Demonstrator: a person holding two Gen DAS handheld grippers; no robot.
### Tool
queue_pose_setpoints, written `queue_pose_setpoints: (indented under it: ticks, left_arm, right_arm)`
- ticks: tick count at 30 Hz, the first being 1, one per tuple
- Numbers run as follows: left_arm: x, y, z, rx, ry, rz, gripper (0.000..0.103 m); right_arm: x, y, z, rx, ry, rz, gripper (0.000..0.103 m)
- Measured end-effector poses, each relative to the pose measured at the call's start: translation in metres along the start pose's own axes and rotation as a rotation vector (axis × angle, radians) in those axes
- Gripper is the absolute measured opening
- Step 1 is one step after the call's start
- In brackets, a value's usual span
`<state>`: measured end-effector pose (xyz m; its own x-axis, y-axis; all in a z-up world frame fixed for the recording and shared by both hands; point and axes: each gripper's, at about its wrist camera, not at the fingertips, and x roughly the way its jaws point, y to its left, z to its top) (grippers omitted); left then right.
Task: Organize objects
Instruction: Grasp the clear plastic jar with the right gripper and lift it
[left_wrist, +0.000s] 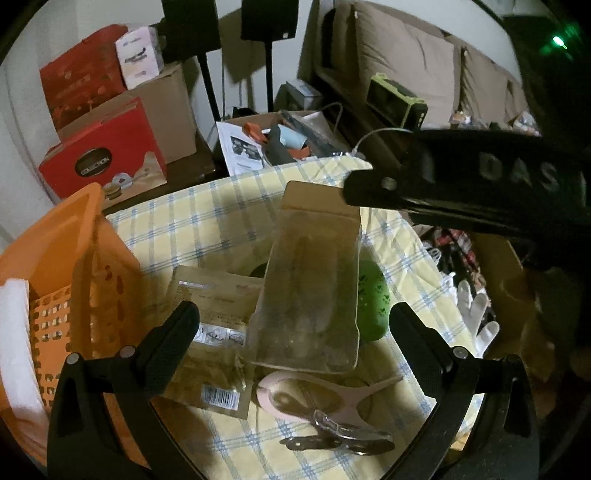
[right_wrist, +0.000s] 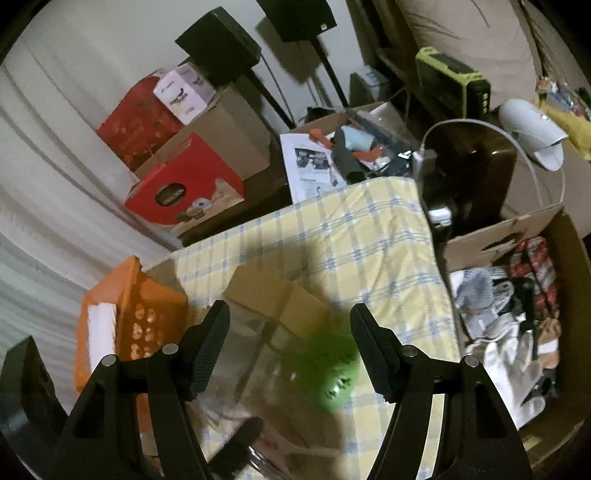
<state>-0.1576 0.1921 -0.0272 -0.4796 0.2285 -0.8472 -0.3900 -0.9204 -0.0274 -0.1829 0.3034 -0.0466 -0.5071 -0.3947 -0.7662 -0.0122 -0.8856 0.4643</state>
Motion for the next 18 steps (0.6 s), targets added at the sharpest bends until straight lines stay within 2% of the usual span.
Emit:
queue_pose_setpoints:
  ticks: [3,7,10,12,14,18]
  left_arm:
    - [0.007,-0.001,0.001,0.007,0.008,0.025,0.102]
    - [0.018,0.001,0.002,0.014,0.032,0.021,0.101]
    - [0.025,0.001,0.002,0.018,0.053,0.01,0.092]
    - [0.03,0.002,0.001,0.013,0.074,-0.007,0.073]
    - [0.036,0.003,0.0,0.008,0.097,-0.043,0.061]
    - [0.036,0.003,-0.003,0.0,0.075,-0.055,0.061]
  right_arm:
    - [0.01,-0.004,0.002,0.026,0.017,0.023,0.069]
    - [0.021,-0.01,0.0,0.051,0.052,0.068,0.069]
    - [0.027,-0.012,-0.001,0.061,0.08,0.108,0.069]
    - [0.032,-0.011,-0.003,0.063,0.098,0.129,0.069]
    - [0.036,-0.011,-0.004,0.072,0.111,0.159,0.069]
    - [0.04,-0.011,-0.005,0.095,0.128,0.194,0.069]
